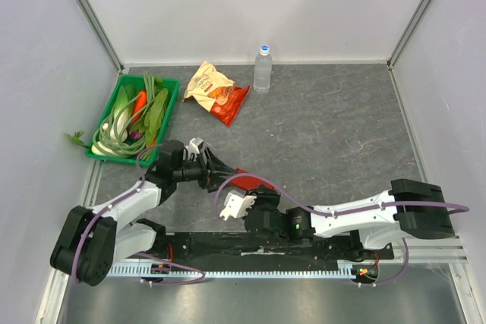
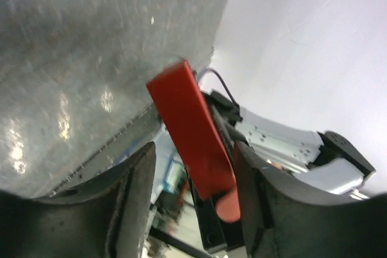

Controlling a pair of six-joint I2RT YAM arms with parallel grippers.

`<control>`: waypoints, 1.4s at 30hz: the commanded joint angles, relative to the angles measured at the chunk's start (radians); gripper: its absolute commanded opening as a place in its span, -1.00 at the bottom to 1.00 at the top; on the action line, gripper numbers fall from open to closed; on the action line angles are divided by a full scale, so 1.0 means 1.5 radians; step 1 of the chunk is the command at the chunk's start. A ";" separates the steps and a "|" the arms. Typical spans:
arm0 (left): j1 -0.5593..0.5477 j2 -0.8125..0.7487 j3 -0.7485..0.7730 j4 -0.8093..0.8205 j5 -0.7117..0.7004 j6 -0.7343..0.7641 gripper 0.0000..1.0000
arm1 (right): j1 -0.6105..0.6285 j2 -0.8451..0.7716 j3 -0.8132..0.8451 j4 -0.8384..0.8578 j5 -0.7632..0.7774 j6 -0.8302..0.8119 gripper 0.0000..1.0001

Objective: Fold the paper box

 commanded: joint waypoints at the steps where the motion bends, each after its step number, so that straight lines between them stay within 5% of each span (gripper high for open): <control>1: 0.016 -0.084 0.089 -0.143 -0.129 0.230 0.31 | -0.029 -0.050 0.045 -0.134 -0.141 0.149 -0.22; 5: 0.016 -0.226 0.073 -0.242 -0.379 0.327 0.32 | -0.091 -0.091 0.036 -0.172 -0.309 0.247 -0.25; 7: 0.015 -0.319 0.025 -0.232 -0.425 0.340 0.22 | -0.151 -0.096 0.033 -0.193 -0.417 0.282 -0.27; 15: -0.013 -0.318 -0.010 -0.123 -0.316 0.505 0.00 | -0.322 -0.027 0.067 -0.218 -0.642 0.270 -0.37; 21: -0.192 -0.243 0.034 -0.057 -0.471 0.648 -0.01 | -0.382 -0.008 0.079 -0.231 -0.702 0.229 -0.41; 31: -0.203 -0.080 0.045 0.081 -0.410 0.789 -0.04 | -0.426 -0.013 0.092 -0.257 -0.745 0.206 -0.42; 36: -0.199 -0.013 0.081 0.136 -0.262 0.833 0.06 | -0.426 -0.007 0.092 -0.258 -0.758 0.209 -0.46; 42: -0.196 0.033 0.107 0.117 -0.231 0.884 -0.17 | -0.426 -0.021 0.095 -0.262 -0.753 0.208 -0.47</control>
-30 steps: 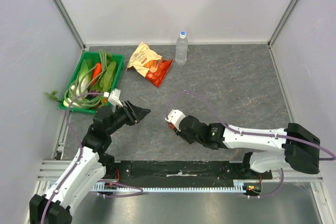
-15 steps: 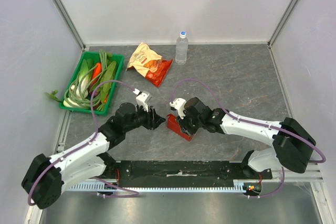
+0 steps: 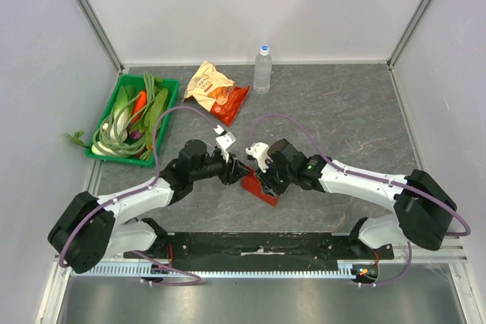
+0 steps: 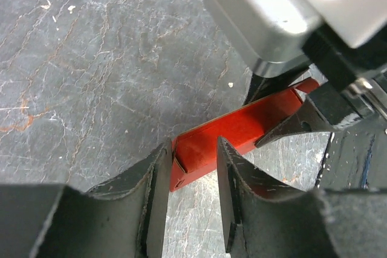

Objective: Fold the paper box

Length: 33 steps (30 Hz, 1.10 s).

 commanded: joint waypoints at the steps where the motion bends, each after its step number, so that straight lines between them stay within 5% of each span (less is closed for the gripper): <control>1: 0.005 -0.004 0.024 0.037 0.036 0.078 -0.18 | -0.002 -0.011 0.020 -0.026 -0.015 -0.008 -0.48; 16: 0.004 0.025 0.042 0.024 0.045 0.099 -0.55 | -0.002 -0.016 0.019 -0.022 -0.010 -0.006 -0.53; 26: -0.017 0.015 0.036 0.005 -0.005 0.110 -0.52 | -0.002 -0.021 0.020 -0.018 -0.006 -0.007 -0.56; 33: -0.025 0.018 0.044 -0.001 -0.016 0.099 -0.79 | -0.002 -0.022 0.021 -0.014 -0.004 -0.005 -0.57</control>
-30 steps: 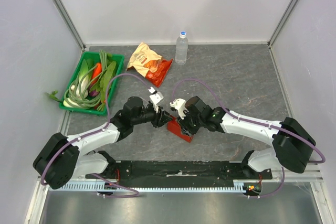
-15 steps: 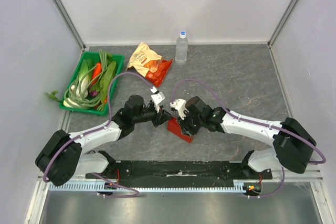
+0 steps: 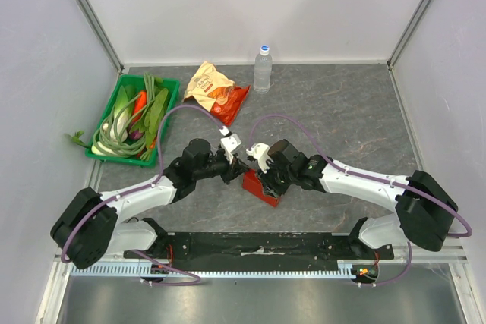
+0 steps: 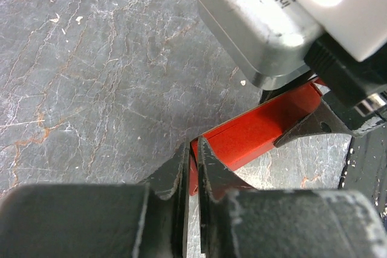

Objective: Fold the paper box

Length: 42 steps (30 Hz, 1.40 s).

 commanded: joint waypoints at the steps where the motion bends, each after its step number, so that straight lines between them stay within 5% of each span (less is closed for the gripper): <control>1: -0.015 -0.010 0.025 0.002 -0.024 0.012 -0.86 | -0.001 -0.016 0.020 -0.001 -0.004 -0.004 -0.57; 18: -0.132 -0.046 -0.044 0.080 -0.258 -0.161 -0.96 | 0.005 -0.014 0.021 0.061 0.078 0.058 -0.58; 32: -0.161 -0.065 -0.118 0.134 -0.316 -0.132 -0.96 | 0.008 -0.016 0.036 0.060 0.104 0.029 -0.54; 42: -0.192 -0.075 -0.161 0.183 -0.382 -0.122 -0.96 | 0.008 -0.013 0.056 0.061 0.132 0.018 -0.25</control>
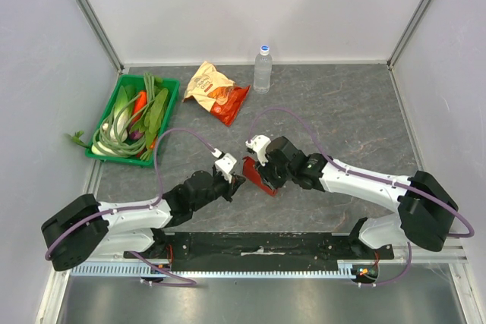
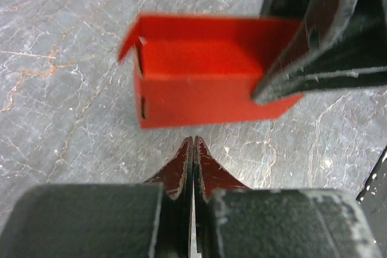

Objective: Fold the paper box

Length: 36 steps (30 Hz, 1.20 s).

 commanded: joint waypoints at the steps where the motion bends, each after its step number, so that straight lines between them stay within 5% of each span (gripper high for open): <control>1: -0.013 -0.004 -0.009 0.044 -0.030 -0.001 -0.96 | -0.004 -0.011 0.038 0.049 0.035 -0.005 -0.17; 4: -0.014 -0.003 -0.007 0.045 -0.035 -0.006 -0.96 | -0.003 -0.018 0.036 0.048 0.028 -0.005 -0.09; 8: -0.014 -0.055 -0.009 0.005 -0.042 -0.049 -0.94 | -0.002 -0.017 0.035 0.040 0.028 -0.022 -0.22; 11: -0.015 -0.138 -0.026 -0.054 -0.057 -0.099 -0.66 | -0.003 -0.005 0.044 0.024 0.035 -0.034 -0.25; 14: -0.009 -0.217 -0.037 -0.111 -0.110 -0.151 -0.06 | 0.000 -0.006 0.041 0.026 0.032 -0.041 -0.04; 18: 0.052 -0.218 -0.004 -0.138 -0.084 -0.138 0.02 | 0.006 0.016 0.056 0.014 0.038 -0.053 0.25; 24: 0.164 -0.131 0.020 -0.070 0.054 -0.159 -0.06 | 0.038 0.043 0.075 0.005 0.077 -0.065 0.31; 26: 0.167 -0.092 0.038 -0.082 0.064 -0.143 -0.30 | 0.049 0.049 0.075 0.005 0.095 -0.065 0.27; 32: 0.167 -0.087 0.034 -0.055 0.109 -0.138 -0.28 | 0.059 0.046 0.062 0.010 0.137 -0.067 -0.35; 36: 0.168 -0.087 0.034 -0.039 0.131 -0.109 -0.17 | 0.058 0.047 0.056 0.012 0.137 -0.070 -0.51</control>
